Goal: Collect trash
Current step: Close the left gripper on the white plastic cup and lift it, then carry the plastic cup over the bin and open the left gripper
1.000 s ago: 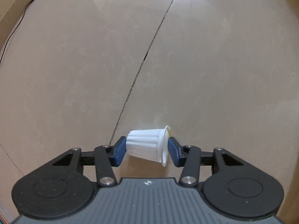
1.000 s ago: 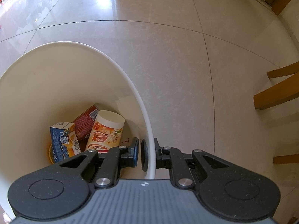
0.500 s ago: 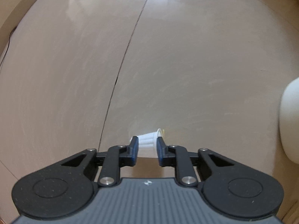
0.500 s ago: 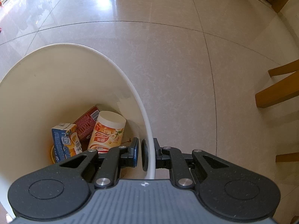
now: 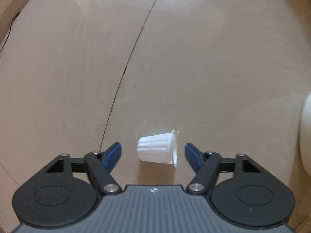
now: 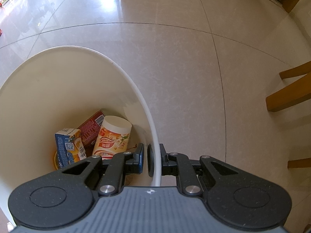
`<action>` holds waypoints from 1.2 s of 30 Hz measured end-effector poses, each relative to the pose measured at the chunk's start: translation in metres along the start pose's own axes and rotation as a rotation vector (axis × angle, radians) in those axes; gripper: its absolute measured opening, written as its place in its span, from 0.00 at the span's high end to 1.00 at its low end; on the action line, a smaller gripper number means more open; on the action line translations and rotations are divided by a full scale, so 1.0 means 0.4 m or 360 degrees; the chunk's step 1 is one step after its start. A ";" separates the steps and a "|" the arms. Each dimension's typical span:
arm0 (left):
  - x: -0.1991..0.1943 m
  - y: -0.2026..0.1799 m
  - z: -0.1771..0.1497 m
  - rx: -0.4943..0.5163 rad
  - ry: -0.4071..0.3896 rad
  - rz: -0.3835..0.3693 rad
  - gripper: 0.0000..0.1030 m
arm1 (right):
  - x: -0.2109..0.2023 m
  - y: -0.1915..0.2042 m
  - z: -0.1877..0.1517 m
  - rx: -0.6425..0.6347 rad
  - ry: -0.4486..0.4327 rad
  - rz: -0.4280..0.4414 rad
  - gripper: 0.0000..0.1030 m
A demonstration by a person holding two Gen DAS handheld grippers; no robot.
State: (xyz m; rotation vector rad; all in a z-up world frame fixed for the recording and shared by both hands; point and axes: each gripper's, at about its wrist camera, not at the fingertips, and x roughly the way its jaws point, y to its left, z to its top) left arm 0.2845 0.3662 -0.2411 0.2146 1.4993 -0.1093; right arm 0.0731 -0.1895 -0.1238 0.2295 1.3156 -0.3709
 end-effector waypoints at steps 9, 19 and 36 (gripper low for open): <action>0.046 -0.014 0.015 -0.0093 0.0056 -0.0069 0.57 | 0.001 0.003 0.000 -0.0006 -0.0002 -0.0006 0.83; -0.047 -0.071 0.039 0.0099 0.0067 -0.0016 0.58 | 0.001 0.002 0.001 -0.0001 0.0001 -0.0002 0.83; -0.676 -0.388 0.097 0.0902 -0.0257 -0.0375 0.57 | 0.000 -0.002 0.001 0.0015 0.0003 0.0017 0.84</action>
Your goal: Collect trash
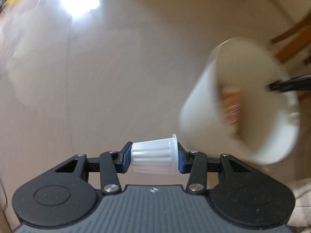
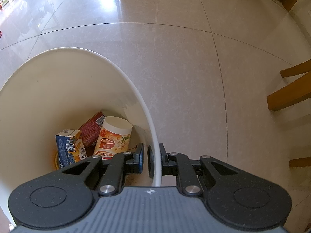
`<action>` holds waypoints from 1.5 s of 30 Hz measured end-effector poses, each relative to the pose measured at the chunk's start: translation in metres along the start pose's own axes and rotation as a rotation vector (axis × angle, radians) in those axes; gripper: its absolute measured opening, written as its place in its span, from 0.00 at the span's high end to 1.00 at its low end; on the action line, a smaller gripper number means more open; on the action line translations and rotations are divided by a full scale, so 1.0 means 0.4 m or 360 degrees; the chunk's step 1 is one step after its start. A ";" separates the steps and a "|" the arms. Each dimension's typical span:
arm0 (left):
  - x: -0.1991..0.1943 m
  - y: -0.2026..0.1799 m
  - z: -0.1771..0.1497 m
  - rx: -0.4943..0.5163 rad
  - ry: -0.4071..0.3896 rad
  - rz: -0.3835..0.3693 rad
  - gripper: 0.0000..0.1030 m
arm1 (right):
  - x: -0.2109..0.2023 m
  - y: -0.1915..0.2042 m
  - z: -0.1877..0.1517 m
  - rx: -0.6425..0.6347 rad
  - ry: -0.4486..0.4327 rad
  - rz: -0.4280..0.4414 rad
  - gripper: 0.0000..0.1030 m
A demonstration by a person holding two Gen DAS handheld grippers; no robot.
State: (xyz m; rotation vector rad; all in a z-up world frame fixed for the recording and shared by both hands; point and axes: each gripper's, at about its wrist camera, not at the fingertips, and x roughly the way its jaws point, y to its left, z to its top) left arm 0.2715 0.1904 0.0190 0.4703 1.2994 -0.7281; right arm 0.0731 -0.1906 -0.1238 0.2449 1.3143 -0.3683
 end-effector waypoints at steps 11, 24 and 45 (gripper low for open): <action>-0.066 -0.213 0.144 0.0240 -0.0152 -0.0172 0.36 | -0.002 -0.010 0.002 0.0018 0.0007 0.0024 0.84; -0.039 -0.276 0.116 0.0175 -0.0297 0.0055 0.09 | -0.005 -0.022 0.003 0.0034 0.0009 0.0052 0.83; -0.041 -0.299 0.034 0.0000 -0.0167 0.0346 0.07 | -0.173 0.018 -0.084 0.0060 -0.0017 0.0105 0.05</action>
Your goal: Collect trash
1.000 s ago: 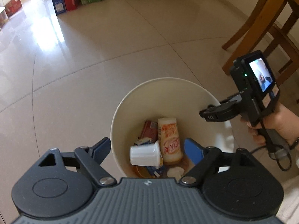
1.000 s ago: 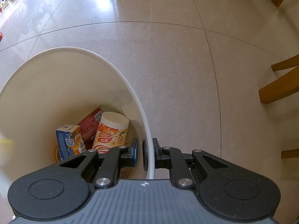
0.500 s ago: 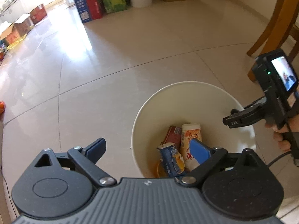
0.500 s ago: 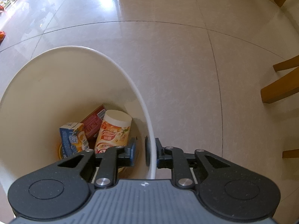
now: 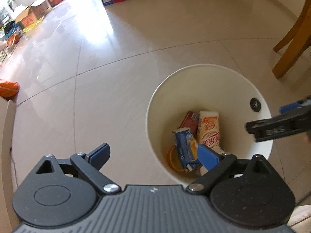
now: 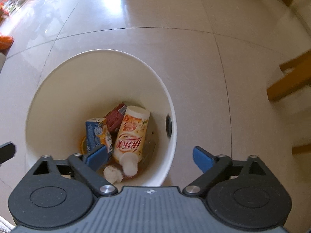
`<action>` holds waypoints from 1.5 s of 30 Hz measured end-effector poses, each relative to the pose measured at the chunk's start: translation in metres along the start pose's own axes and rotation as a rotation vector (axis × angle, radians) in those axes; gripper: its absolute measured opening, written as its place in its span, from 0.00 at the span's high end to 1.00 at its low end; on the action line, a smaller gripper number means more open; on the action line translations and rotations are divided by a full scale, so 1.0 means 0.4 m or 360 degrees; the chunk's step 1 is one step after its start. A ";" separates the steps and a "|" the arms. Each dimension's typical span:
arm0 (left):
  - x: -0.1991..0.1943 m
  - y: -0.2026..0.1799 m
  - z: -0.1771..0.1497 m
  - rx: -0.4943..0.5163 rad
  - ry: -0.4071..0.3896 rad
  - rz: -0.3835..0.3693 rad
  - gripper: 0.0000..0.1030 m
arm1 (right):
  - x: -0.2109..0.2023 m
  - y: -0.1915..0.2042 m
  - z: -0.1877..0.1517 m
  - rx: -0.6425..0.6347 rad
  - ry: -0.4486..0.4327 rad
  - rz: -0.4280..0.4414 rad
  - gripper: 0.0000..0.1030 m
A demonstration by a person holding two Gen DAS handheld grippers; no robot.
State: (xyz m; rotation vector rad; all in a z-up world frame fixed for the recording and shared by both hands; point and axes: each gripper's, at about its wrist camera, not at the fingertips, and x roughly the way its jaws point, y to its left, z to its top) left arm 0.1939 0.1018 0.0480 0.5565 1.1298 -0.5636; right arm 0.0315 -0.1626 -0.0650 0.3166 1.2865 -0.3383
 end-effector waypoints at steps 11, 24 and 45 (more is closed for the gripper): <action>-0.056 0.001 -0.066 -0.0124 0.0112 0.0026 0.07 | -0.129 0.006 -0.155 0.0305 0.0045 0.0014 0.00; -0.124 0.000 -0.090 -0.0211 0.0148 0.0037 0.06 | -0.240 0.082 -0.174 0.0124 -0.0021 -0.0089 0.00; -0.144 -0.012 -0.081 -0.0199 0.0150 0.0044 0.06 | -0.260 0.084 -0.175 0.0133 -0.0010 -0.0062 0.00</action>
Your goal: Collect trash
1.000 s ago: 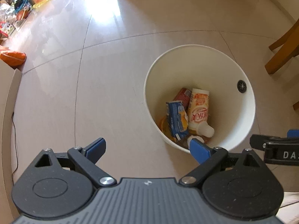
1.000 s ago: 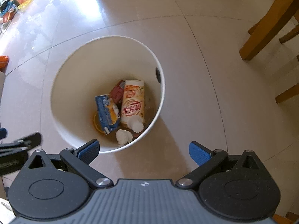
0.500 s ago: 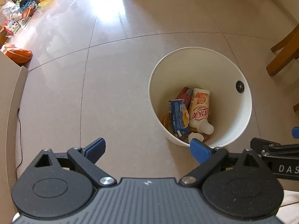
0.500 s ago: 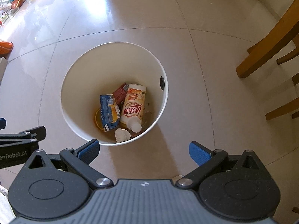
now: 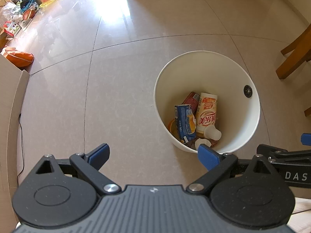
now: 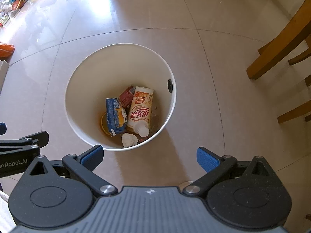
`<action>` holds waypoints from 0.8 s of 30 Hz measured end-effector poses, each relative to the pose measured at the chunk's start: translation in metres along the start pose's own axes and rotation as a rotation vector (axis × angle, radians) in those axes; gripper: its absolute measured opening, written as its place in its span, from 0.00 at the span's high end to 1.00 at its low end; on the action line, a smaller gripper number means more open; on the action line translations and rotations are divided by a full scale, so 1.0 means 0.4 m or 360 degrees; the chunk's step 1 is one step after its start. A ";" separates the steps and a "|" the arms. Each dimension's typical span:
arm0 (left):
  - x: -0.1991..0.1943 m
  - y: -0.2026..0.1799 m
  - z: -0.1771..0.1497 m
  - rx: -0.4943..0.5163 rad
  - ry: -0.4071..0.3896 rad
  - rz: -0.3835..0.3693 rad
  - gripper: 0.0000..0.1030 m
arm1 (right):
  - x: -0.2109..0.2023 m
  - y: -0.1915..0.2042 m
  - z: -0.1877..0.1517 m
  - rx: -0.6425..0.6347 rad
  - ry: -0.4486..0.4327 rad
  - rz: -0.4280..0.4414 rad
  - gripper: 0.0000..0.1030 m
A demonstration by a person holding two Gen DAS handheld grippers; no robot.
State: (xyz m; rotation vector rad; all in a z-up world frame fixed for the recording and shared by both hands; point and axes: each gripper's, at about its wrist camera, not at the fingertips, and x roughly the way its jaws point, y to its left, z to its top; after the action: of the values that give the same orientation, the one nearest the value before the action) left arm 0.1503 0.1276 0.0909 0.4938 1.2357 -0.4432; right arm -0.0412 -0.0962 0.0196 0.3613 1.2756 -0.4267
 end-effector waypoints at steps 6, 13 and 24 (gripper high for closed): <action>-0.006 -0.001 0.000 0.0003 -0.0002 0.0007 0.06 | -0.007 0.003 0.001 -0.0002 -0.0013 -0.0002 0.00; -0.008 0.002 0.001 0.0002 0.0006 0.0010 0.06 | -0.010 0.002 0.001 0.0005 -0.0015 -0.0004 0.00; -0.007 -0.003 0.003 0.0004 0.0013 0.0009 0.06 | -0.011 0.005 0.001 -0.0007 -0.0017 -0.0008 0.00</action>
State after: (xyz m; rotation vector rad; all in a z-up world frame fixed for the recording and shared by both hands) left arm 0.1499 0.1260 0.0936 0.5017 1.2417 -0.4386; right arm -0.0410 -0.0943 0.0239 0.3515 1.2672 -0.4297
